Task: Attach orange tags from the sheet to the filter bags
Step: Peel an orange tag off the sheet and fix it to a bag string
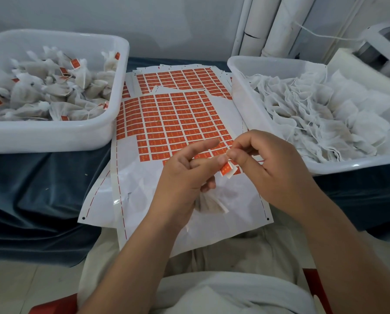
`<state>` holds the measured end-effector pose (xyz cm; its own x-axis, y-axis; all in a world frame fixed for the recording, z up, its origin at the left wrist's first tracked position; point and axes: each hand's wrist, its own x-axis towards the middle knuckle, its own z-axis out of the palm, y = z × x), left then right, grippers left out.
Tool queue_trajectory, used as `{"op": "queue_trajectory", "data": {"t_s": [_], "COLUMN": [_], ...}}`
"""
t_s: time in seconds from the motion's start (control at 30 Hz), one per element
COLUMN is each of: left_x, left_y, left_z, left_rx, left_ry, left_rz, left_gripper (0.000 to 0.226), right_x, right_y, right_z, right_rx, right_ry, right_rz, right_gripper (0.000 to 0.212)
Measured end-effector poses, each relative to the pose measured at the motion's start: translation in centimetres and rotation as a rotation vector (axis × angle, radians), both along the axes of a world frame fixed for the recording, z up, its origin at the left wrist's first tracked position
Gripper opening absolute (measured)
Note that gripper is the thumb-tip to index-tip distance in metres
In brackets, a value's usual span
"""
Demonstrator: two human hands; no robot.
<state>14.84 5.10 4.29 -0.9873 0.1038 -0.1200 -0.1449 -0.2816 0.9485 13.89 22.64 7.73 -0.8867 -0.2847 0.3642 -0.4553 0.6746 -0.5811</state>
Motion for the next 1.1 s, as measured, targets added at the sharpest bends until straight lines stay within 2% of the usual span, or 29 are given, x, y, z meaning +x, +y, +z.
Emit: {"op": "queue_trajectory", "data": {"t_s": [0.17,0.37,0.47,0.53,0.63,0.83,0.93,1.1], "left_x": [-0.1,0.0,0.1,0.2,0.2,0.1,0.1,-0.3], "left_y": [-0.3,-0.6,-0.5,-0.5,-0.5,-0.2,-0.2,-1.4], "left_z": [-0.1,-0.1,-0.2,-0.2,-0.2,0.0,0.0,0.2], "left_rx": [-0.047,-0.066,-0.055,-0.067,-0.076,-0.082,-0.082,-0.131], "left_ry": [0.034,0.053,0.073,0.093,0.124,0.140,0.114,0.135], "left_rz": [-0.006,-0.002,0.117,0.194,0.244,0.226,0.229,0.004], "left_gripper": [0.048,0.041,0.034,0.033,0.029,0.022,0.035,0.037], "right_x": [-0.1,0.0,-0.1,-0.2,-0.1,0.0,0.1,0.1], "right_y": [-0.2,-0.5,-1.0,-1.4,-1.3,-1.2,-1.4,-1.3], "right_z": [-0.3,-0.7,-0.8,-0.9,-1.1,-1.6,-1.8,-1.6], "right_rx": [-0.022,-0.153,-0.353,-0.358,-0.233,-0.200,-0.149,-0.151], "right_ry": [-0.030,-0.115,-0.354,-0.491,-0.402,-0.309,-0.299,-0.251], "right_rz": [0.000,0.012,0.035,0.063,0.115,0.120,0.110,0.090], "right_gripper": [0.015,0.016,0.035,0.045,0.031,0.024,0.023,0.030]}}
